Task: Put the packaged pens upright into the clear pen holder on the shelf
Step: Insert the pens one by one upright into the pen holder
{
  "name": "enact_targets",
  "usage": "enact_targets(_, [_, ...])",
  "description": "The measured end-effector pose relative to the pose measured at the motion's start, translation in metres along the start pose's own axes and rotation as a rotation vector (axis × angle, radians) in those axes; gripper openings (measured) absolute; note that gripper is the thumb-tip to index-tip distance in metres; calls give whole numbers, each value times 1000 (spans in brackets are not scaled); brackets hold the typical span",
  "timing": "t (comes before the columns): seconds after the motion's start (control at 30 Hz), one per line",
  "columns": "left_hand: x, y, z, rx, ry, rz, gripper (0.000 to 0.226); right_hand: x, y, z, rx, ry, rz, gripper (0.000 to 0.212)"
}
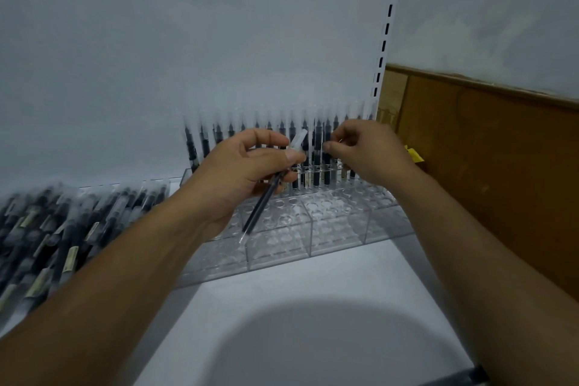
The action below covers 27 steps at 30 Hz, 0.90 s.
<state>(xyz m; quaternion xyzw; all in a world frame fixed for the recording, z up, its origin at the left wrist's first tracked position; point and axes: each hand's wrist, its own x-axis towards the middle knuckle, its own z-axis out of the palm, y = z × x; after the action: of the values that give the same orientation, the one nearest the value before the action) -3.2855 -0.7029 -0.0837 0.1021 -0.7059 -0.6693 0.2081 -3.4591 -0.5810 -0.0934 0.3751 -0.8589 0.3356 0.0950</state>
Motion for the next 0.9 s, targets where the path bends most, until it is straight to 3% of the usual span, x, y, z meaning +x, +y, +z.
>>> enact_targets(0.17, [-1,0,0,18,4,-7,38,-5,3,-12,-32,-22,15,24])
enact_targets(0.27, [-1,0,0,20,13,-12,28,-13,-6,-21,197,19,-11,23])
enact_targets(0.4, [-1,0,0,56,12,-8,27,-27,-26,-28,470,-268,-1,27])
enact_targets(0.47, [-1,-1,0,81,8,2,26,-28,-31,-23,537,-316,-16,23])
enact_targets(0.8, [-1,-5,4,193,44,70,19,-25,-34,-13,841,-338,89,9])
enact_targets(0.9, [1,-8,5,290,84,88,18,-19,-30,-27,1033,-104,122,8])
